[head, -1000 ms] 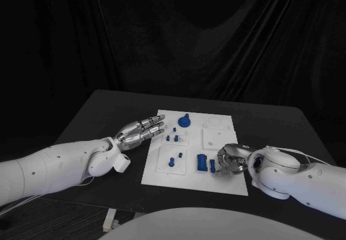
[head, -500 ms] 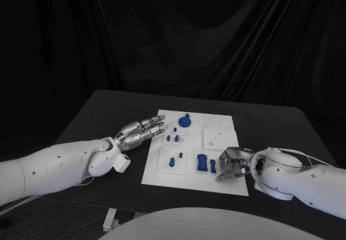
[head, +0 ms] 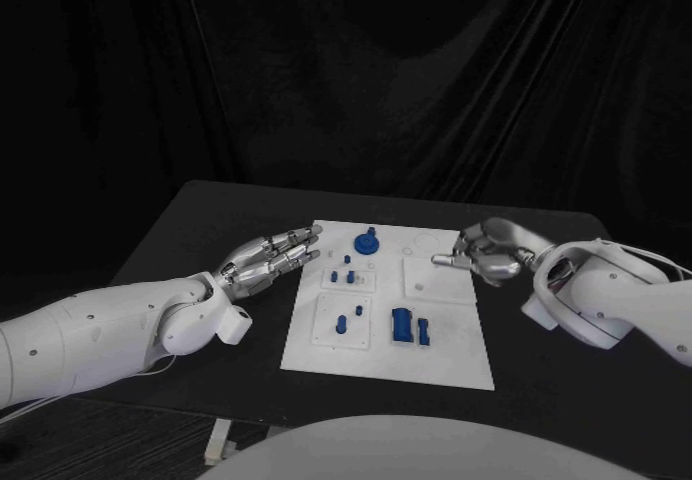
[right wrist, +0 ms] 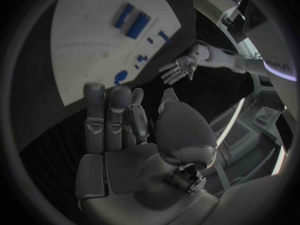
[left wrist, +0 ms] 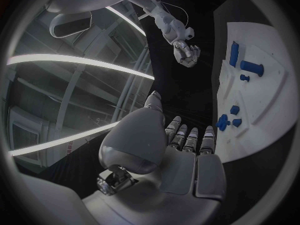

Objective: Assemble the parts on the task board

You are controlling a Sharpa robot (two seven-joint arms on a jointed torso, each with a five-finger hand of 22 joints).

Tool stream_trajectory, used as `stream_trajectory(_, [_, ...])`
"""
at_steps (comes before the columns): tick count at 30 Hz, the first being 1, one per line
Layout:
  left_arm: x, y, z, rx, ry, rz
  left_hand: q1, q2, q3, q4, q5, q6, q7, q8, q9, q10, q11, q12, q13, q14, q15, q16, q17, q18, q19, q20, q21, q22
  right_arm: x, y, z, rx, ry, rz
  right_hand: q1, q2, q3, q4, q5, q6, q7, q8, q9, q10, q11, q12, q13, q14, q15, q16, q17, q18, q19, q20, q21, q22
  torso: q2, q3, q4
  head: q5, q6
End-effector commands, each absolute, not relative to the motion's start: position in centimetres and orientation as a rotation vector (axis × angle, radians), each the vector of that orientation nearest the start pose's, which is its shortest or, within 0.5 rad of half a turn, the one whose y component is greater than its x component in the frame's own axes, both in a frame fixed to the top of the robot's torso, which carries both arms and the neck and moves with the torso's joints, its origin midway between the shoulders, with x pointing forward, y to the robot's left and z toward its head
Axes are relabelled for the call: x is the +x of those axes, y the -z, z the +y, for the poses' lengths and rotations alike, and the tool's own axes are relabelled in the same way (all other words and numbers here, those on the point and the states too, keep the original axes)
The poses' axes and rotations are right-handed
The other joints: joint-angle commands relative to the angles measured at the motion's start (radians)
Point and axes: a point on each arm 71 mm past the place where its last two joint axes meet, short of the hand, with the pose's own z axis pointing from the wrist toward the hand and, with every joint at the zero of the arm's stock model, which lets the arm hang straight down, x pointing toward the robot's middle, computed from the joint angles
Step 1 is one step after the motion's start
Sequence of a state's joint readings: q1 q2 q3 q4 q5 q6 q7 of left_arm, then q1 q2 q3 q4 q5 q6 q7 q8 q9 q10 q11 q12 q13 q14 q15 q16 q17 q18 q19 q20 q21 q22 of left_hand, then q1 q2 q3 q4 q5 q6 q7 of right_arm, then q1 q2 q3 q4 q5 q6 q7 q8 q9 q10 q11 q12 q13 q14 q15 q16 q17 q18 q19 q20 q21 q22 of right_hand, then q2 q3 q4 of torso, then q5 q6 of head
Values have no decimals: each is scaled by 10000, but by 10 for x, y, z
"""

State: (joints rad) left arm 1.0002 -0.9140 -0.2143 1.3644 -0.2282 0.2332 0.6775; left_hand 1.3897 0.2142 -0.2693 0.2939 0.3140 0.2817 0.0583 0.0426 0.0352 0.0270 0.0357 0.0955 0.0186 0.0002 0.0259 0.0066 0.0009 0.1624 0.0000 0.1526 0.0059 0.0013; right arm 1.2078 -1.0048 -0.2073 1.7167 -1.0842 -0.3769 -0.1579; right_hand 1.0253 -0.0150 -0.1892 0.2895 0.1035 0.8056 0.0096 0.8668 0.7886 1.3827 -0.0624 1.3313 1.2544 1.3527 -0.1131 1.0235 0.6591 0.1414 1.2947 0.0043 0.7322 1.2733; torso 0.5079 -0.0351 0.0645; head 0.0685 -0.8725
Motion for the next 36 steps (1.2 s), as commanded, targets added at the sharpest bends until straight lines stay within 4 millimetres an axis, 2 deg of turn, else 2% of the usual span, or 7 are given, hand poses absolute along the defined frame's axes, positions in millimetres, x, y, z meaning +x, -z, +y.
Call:
stream_trajectory(1, [419, 293, 270, -8428, 18270, 14756, -373, -227, -334, -33, -1128, 142, -350, 46, 20, -135, -561, -168, -18, -2, -743, -66, -9, 170, 0, -447, -59, -13, 433, 197, -239, 5411, -10219, 15070, -161, 300, -391, 2, 489, -72, 746, -2138, -1738, -2888, 657, -5354, -4220, -1209, 617, -3326, -2470, 142, -1320, 623, -3610, -1520, -51, 19, 1, -90, -1])
stream_trajectory(6, [417, 282, 271, -7988, 17915, 13910, -922, -960, -152, -6, -1961, -599, -1420, -161, -80, -246, -1704, -430, -75, -2, -1568, -66, -9, 143, 0, -1185, -59, -13, 435, 189, -240, 6270, -12304, 13697, 35, -1912, -480, -29, 1079, -2050, 765, -5403, -4298, -8242, 2519, -10627, -7814, -6987, 3160, -8755, -5043, -942, -7100, 2404, -6779, -5406, -163, 34, -56, -55, -1])
stream_trajectory(12, [415, 279, 270, -7941, 17841, 13811, -1228, -1361, 525, 4, -1954, -1051, -2056, -203, -121, -277, -2376, -682, -125, -2, -1919, -66, -9, 118, 0, -1220, -59, -13, 422, 209, -240, 6840, -13898, 13507, 238, -2645, -991, 141, 1074, -5222, -1427, -7363, -6074, -12507, 360, -12595, -10133, -12479, 2285, -9970, -6285, -797, -12713, 2897, -7196, -11357, -247, 54, -101, -83, -1])
stream_trajectory(14, [414, 279, 271, -8007, 17842, 13912, -1284, -1290, 581, 2, -1932, -1209, -2130, -220, -137, -276, -2434, -767, -143, -2, -1979, -66, -9, 113, 0, -1199, -59, -13, 418, 218, -240, 6998, -14163, 13627, 299, -2670, -1003, 151, 1061, -5255, -1411, -7419, -6148, -12554, 325, -12581, -10178, -12595, 2273, -9973, -6307, -780, -12738, 2887, -7200, -11443, -263, 59, -120, -84, -1])
stream_trajectory(15, [414, 296, 268, -9165, 16875, 16268, -5018, -2142, 1183, -876, -2293, -1669, -1662, -426, -352, -270, -1773, -955, -186, -2, -259, -66, -9, -488, 0, -1526, -59, -13, 422, 218, -239, 6420, -12711, 14657, -2993, -1797, -51, -816, 367, -6131, -973, -7809, -6695, -12925, 624, -13313, -10928, -13527, 1906, -10235, -6591, -1414, -12947, 1932, -7322, -11840, -200, 46, -78, -82, 2])
stream_trajectory(21, [419, 292, 262, -9262, 16593, 15974, -6866, -2142, 1529, -1284, -3140, -1922, -1453, -426, -352, -270, -1528, -955, -186, -2, -259, -66, -9, -609, 0, -1526, -59, -13, 428, 217, -234, 7006, -12722, 14354, -7979, -577, 1892, -2895, -1035, -8056, -96, -8668, -7886, -13827, 624, -13313, -12544, -13527, 1131, -10235, -6591, -1414, -12947, -43, -7322, -12733, -149, 74, -130, -137, 250])
stream_trajectory(36, [449, 255, 221, -10571, 14234, 13706, -10061, -2142, 2693, -2043, -3140, -2817, -583, -426, -352, -270, -357, -955, -186, -2, -259, -66, -9, -882, 0, -1526, -59, -13, 458, 222, -198, 11335, -12412, 12451, -10253, 150, 1892, -2895, -1035, -8056, -96, -8668, -7886, -13827, 624, -13313, -12544, -13527, 1131, -10235, -6591, -1414, -12947, -43, -7322, -12733, 246, 288, -528, -560, 2162])
